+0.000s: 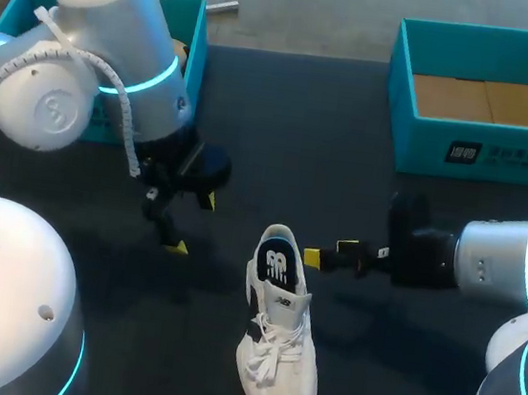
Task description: Take the shoe out of the shoebox, open the shoe tongue, remove and reinsert the insole, then place the shoe into the shoebox
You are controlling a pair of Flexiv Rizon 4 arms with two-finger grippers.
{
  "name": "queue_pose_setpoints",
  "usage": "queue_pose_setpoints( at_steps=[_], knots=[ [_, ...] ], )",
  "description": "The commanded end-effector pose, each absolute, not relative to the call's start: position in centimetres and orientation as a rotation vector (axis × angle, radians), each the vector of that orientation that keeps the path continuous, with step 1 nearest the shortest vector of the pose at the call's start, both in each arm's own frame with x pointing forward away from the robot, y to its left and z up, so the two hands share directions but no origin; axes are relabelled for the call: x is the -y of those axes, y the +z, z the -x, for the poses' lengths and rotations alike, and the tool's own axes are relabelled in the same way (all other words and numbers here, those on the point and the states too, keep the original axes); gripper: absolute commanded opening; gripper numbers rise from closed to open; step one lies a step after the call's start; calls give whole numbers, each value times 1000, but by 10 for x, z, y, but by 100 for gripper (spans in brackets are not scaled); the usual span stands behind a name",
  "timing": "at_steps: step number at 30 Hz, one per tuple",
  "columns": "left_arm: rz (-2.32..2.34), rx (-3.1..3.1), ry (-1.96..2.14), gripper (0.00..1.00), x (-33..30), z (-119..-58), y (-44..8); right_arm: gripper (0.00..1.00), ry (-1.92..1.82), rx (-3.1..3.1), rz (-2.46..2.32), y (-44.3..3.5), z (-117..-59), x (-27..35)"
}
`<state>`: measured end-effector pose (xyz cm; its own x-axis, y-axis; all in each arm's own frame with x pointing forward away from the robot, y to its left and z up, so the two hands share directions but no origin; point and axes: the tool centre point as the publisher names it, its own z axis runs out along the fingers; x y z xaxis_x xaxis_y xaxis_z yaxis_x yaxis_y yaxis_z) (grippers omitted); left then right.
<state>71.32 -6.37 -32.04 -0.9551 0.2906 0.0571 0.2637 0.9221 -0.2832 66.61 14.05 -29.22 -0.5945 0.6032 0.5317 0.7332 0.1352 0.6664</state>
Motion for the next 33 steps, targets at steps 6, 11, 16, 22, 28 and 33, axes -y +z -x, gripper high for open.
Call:
queue_pose_setpoints(
  at_steps=[6, 11, 16, 22, 28, 33],
  knots=[
    [490, 2935, 434, 100, 28, -731, -303, 100, -1238, 2555, 1584, -277, -664, -171],
    [512, 2939, 407, 100, 17, -736, -296, 100, -1118, 2601, 1667, -272, -666, -181],
    [506, 2962, 373, 100, 9, -740, -290, 100, -954, 2643, 1781, -266, -667, -192],
    [515, 2978, 352, 100, -4, -745, -281, 100, -839, 2685, 1912, -262, -665, -195],
    [509, 2983, 354, 100, -12, -750, -276, 100, -828, 2704, 1967, -258, -660, -192],
    [522, 2981, 348, 100, -18, -752, -273, 100, -793, 2706, 2042, -253, -654, -186]
  ],
)
